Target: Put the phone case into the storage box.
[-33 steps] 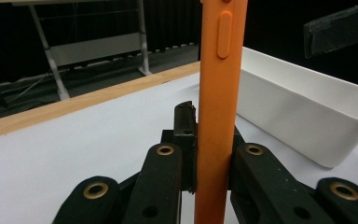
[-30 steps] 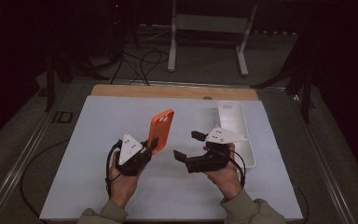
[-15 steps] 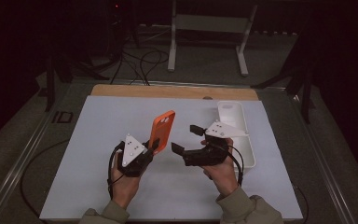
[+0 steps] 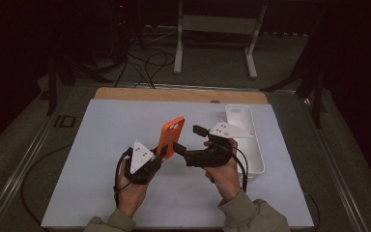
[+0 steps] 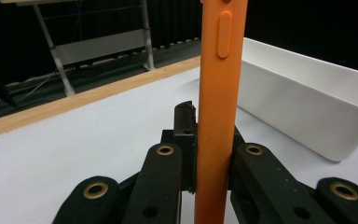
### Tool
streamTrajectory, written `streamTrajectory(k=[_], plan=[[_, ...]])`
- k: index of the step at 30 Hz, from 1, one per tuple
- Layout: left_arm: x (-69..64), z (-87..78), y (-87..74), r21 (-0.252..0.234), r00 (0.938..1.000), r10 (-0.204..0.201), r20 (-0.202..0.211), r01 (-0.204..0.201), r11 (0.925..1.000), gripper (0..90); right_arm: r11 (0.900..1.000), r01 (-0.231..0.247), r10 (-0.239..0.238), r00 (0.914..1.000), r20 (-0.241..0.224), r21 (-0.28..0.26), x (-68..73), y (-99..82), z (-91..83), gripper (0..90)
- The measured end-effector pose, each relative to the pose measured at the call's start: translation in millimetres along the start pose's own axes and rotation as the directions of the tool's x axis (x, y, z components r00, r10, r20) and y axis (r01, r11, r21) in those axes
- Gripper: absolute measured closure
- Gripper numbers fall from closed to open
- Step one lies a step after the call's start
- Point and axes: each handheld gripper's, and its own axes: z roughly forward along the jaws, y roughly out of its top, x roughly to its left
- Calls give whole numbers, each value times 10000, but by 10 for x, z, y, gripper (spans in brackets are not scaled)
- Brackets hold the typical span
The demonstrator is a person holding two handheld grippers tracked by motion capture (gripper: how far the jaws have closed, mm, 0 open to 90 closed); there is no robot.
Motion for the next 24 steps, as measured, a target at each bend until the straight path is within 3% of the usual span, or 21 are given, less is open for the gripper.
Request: streamTrajectory(k=[13,24], plan=[[-77,47,-43,136,9998,92,159,-94,9999,853,9978,-516,531,9979,363,-415,-14,6,60,81],[-161,90,-44,242,9991,241,359,-250,9994,853,9970,-636,659,9964,536,-441,10,-2,128,95]])
